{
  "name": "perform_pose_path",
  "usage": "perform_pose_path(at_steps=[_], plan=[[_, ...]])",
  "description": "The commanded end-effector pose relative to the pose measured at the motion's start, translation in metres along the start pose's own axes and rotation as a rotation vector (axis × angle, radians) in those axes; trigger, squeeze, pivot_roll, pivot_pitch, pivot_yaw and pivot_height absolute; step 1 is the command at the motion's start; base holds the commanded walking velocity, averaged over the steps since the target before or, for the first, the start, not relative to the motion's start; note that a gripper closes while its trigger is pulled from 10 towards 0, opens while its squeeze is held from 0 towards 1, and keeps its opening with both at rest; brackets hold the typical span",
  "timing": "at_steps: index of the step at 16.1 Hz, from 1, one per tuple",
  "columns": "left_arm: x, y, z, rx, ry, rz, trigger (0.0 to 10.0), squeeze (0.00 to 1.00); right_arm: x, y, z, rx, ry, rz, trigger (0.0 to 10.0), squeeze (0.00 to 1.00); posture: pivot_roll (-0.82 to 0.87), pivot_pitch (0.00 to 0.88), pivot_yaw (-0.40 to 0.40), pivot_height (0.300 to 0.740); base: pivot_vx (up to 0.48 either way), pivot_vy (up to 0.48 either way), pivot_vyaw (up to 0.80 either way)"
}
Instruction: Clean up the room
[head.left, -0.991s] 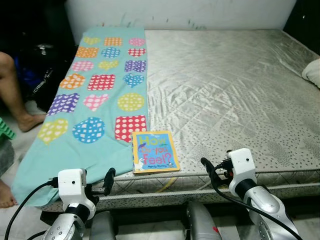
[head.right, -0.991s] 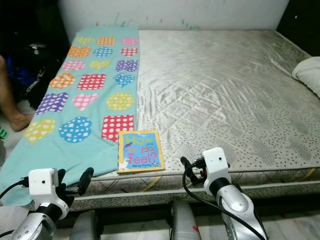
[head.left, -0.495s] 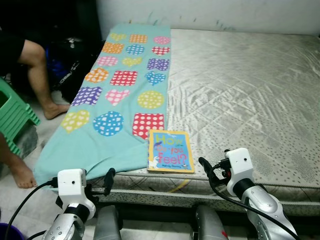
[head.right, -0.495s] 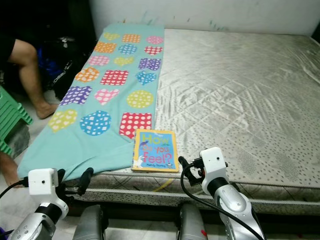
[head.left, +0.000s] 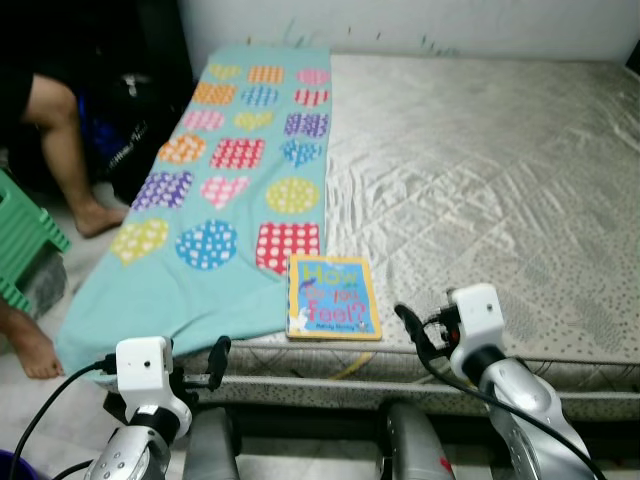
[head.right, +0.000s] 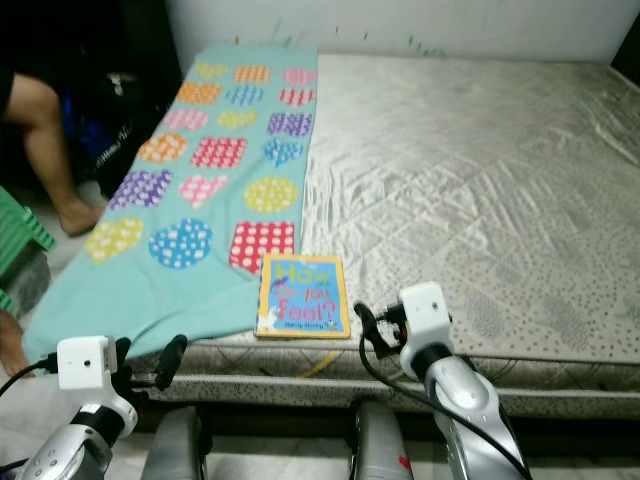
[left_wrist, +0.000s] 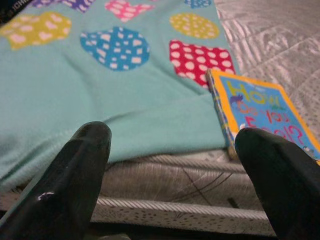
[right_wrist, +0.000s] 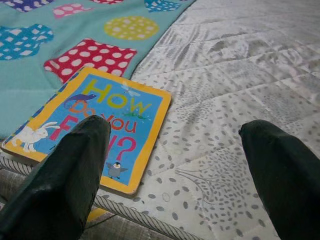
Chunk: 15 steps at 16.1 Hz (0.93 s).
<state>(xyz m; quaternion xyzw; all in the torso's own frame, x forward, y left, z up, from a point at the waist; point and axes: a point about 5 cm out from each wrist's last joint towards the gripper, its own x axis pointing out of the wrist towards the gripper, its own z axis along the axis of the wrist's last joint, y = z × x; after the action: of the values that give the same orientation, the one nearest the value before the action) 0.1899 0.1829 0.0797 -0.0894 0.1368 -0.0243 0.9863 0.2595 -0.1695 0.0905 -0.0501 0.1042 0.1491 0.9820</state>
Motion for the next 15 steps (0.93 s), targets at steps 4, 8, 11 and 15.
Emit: perform_pose_path(at_steps=[4,8,11,15], plan=[[0.003,-0.006,0.009,-0.002,-0.026,-0.012,10.0,0.00,0.005,0.000,0.001,0.026,0.012,-0.007,10.0,0.00,-0.06,0.100,-0.034,0.519,0.000,0.000,0.00],[0.005,-0.011,0.014,-0.012,-0.046,-0.022,10.0,0.00,0.025,0.007,0.006,0.046,0.024,0.021,10.0,0.00,-0.04,0.112,-0.037,0.519,0.000,0.000,0.00],[0.005,-0.011,0.016,-0.015,-0.051,-0.020,10.0,0.00,0.042,0.018,0.006,0.059,0.033,0.050,10.0,0.00,-0.03,0.122,-0.033,0.519,0.000,0.000,0.00],[0.017,-0.015,0.025,-0.029,-0.079,-0.014,10.0,0.00,0.062,0.039,-0.009,0.050,0.139,0.107,10.0,0.00,-0.01,0.133,-0.028,0.519,0.000,0.000,0.00]])
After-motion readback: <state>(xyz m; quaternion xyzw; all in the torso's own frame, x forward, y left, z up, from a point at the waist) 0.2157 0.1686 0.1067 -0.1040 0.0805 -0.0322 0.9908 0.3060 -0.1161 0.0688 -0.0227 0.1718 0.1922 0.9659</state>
